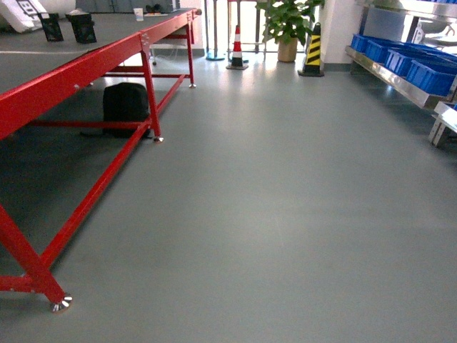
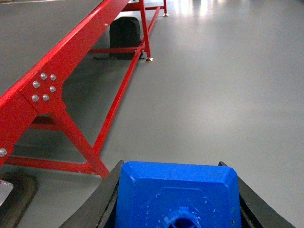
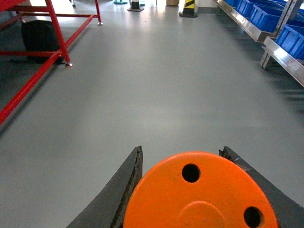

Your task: Sort blue parts and orange caps into right shelf containers

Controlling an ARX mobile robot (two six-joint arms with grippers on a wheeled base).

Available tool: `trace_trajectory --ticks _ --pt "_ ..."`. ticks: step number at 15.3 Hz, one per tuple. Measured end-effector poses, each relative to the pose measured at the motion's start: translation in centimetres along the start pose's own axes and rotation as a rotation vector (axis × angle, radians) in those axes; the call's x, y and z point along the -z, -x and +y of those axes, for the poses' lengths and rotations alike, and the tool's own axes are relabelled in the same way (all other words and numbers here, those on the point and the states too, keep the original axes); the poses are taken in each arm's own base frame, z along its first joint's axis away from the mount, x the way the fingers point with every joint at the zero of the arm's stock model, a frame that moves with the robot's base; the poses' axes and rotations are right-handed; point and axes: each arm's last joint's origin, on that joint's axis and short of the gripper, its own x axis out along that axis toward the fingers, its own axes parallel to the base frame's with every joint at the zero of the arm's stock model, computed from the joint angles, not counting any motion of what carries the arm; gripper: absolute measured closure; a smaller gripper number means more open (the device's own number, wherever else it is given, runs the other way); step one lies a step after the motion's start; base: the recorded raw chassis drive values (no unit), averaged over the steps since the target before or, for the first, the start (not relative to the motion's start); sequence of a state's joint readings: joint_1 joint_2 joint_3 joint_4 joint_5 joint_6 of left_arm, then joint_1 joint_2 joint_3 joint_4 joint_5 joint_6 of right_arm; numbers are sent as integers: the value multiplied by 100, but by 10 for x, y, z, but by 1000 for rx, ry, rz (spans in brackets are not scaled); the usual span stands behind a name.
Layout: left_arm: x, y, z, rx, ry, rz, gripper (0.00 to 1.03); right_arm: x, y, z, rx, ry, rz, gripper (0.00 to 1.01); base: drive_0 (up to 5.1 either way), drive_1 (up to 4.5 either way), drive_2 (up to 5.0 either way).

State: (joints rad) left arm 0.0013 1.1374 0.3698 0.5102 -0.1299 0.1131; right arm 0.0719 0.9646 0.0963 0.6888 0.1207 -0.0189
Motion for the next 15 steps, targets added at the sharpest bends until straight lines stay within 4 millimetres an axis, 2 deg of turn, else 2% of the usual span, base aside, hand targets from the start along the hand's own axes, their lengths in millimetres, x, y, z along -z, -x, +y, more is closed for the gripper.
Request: trace_trajectory --ticks 15 --pt "0 0 0 3 0 0 58 0 0 0 -2 0 1 59 1 434 -433"
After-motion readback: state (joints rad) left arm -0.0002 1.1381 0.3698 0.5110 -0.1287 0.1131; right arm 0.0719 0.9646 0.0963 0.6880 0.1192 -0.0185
